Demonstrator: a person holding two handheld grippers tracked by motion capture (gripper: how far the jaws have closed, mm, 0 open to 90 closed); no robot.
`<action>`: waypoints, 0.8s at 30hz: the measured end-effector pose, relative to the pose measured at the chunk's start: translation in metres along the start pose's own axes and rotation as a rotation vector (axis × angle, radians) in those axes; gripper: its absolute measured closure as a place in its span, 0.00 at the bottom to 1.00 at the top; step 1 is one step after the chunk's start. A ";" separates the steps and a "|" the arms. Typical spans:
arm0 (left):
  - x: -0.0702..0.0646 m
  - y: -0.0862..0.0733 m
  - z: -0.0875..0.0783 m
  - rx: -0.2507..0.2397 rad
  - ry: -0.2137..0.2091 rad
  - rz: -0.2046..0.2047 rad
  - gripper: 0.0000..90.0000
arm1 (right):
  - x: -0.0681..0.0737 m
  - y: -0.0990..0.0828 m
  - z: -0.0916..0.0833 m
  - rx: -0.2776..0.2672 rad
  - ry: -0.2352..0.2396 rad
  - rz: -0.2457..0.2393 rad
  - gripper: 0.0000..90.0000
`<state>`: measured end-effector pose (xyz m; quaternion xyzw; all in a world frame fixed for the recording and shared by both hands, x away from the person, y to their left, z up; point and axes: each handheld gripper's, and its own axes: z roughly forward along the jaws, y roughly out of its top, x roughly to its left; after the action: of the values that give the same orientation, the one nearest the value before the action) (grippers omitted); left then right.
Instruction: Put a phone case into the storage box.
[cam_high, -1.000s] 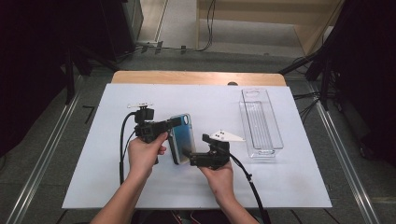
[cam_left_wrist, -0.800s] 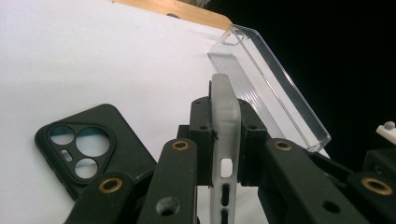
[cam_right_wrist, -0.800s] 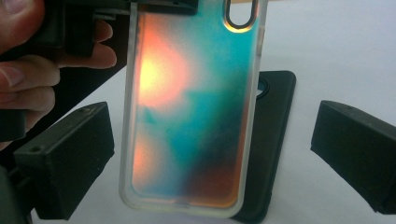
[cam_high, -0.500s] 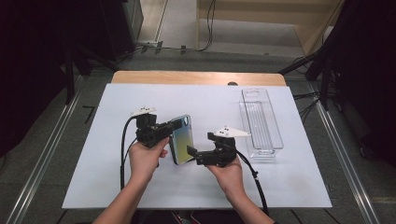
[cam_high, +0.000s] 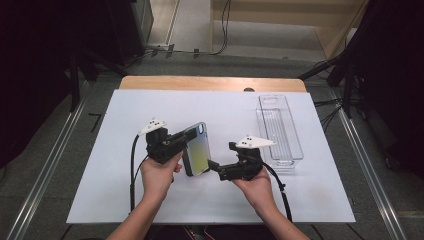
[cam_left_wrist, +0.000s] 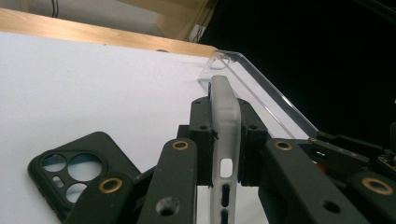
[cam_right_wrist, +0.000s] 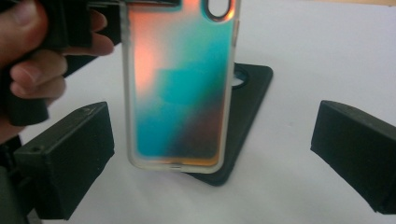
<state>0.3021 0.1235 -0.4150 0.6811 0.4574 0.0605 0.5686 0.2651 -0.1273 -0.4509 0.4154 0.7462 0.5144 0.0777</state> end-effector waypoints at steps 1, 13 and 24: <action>-0.002 0.000 -0.001 -0.005 -0.006 0.008 0.90 | 0.001 0.001 0.000 0.002 0.008 0.000 0.00; -0.013 -0.007 -0.002 -0.027 -0.022 0.031 0.90 | 0.010 0.009 0.000 0.011 -0.036 -0.004 0.00; -0.019 -0.013 0.006 -0.004 -0.031 0.042 0.90 | 0.011 0.019 0.007 0.039 -0.042 0.008 0.00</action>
<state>0.2880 0.1050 -0.4198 0.6903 0.4340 0.0628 0.5755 0.2722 -0.1126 -0.4347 0.4305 0.7524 0.4915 0.0830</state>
